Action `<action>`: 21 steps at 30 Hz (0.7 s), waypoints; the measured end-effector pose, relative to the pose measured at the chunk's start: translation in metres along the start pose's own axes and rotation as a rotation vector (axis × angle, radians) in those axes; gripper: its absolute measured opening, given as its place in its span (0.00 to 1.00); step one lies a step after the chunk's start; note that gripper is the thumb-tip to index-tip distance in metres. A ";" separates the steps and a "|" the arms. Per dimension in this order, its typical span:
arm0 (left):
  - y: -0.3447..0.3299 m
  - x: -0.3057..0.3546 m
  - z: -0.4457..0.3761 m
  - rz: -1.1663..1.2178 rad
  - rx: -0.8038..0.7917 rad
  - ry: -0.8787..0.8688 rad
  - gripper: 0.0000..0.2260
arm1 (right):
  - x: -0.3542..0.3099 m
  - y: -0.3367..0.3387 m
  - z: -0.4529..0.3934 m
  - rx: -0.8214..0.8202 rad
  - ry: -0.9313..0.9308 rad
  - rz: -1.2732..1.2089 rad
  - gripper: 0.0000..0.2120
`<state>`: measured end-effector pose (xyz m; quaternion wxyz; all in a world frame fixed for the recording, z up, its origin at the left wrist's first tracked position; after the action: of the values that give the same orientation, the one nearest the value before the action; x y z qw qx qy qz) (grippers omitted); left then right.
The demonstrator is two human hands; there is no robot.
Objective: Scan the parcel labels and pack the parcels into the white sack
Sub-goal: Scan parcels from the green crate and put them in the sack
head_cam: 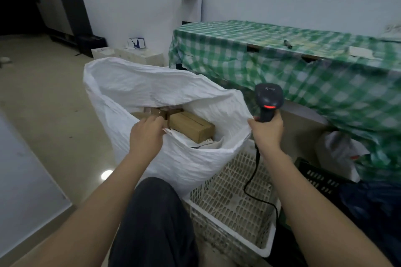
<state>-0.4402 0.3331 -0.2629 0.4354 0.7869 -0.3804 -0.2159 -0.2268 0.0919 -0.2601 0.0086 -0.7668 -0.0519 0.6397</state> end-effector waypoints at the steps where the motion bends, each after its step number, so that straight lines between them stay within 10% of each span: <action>1: -0.004 0.004 0.000 -0.004 -0.044 -0.015 0.05 | 0.006 0.007 0.003 0.027 -0.015 0.002 0.16; 9: -0.009 0.056 0.016 -0.004 -0.557 -0.351 0.22 | 0.023 0.051 0.022 0.028 -0.046 0.063 0.12; 21: 0.015 0.253 0.045 0.559 -0.373 -0.593 0.13 | 0.044 0.208 0.056 0.186 -0.140 0.124 0.13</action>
<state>-0.3204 0.1057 -0.2760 0.4836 0.4658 -0.6414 -0.3712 -0.2601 -0.1135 -0.3304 0.0363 -0.7179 0.0547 0.6930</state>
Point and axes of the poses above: each hand's wrist, its own z-axis away from the middle knuckle, its own y-axis out of the back of the hand, x = y × z, the point moved 6 cm from there along -z, towards the middle knuckle, and after that the axes turned 14 degrees about -z, right-handed, at the moved point
